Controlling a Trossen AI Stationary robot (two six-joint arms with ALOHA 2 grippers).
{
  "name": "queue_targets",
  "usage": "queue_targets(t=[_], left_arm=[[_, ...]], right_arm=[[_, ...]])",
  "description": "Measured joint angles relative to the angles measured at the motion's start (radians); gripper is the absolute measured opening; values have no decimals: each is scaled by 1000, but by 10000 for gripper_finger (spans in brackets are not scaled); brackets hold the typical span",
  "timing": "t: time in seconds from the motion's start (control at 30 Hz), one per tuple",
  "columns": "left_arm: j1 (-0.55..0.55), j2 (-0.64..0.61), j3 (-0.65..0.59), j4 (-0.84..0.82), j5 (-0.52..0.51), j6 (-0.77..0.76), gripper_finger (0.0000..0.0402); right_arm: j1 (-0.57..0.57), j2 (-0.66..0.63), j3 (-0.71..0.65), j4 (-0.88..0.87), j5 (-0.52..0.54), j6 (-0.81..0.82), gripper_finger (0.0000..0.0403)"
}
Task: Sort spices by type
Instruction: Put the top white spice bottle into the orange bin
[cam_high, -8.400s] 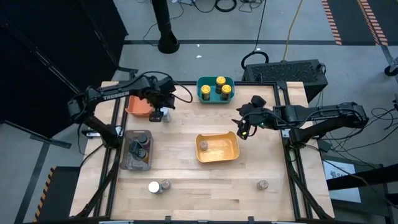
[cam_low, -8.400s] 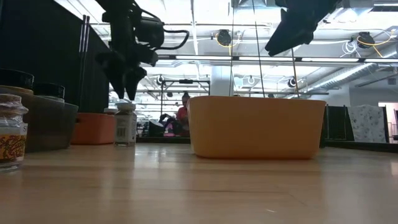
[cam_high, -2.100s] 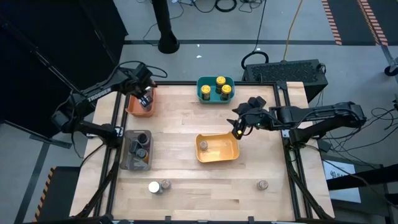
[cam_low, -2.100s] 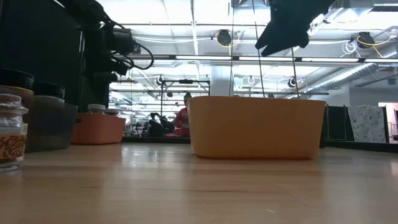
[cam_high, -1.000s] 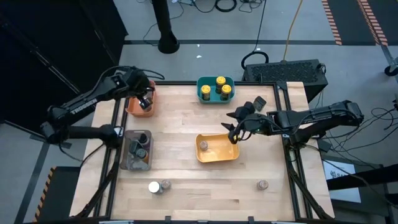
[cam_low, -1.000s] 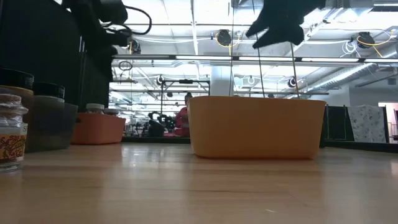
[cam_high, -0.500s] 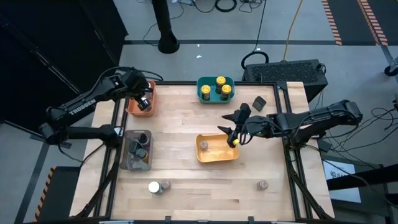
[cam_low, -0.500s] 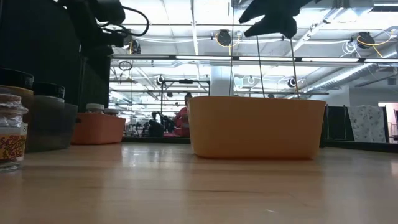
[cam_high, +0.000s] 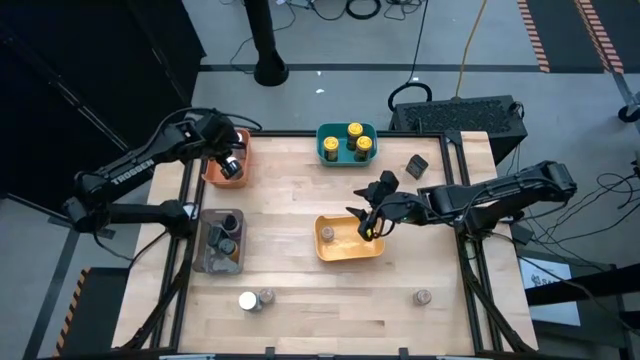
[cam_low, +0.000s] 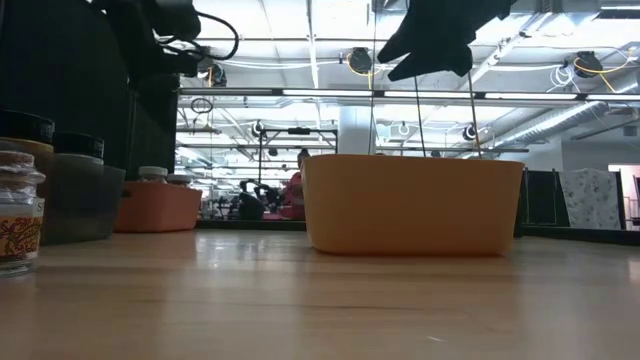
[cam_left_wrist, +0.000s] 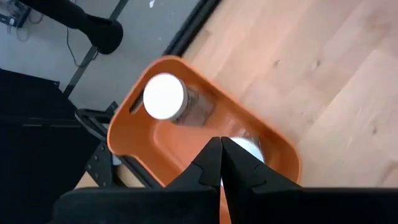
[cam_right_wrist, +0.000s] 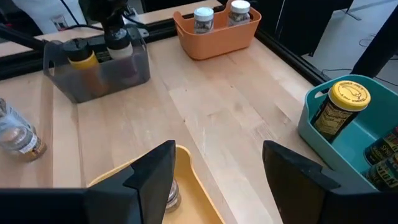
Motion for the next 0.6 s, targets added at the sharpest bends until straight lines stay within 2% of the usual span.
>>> queue_targets(t=[0.1, 0.27, 0.37, 0.5, 0.6], left_arm=[[0, 2, 0, -41, 17, 0, 8], [-2, 14, -17, -64, 123, 0, 4], [-4, 17, -58, -12, 70, 1, 3], [-4, 18, -88, -3, -60, 0, 3], [-3, 17, -103, 4, -83, 5, 3]], right_arm=[[0, 0, 0, 1, 0, 0, 226], [0, -1, 0, -1, 0, -10, 226], [-4, -1, 0, -2, 1, -34, 226], [-13, -1, 0, -1, 5, -36, 226], [-12, -1, 0, -1, 5, -37, 226]])
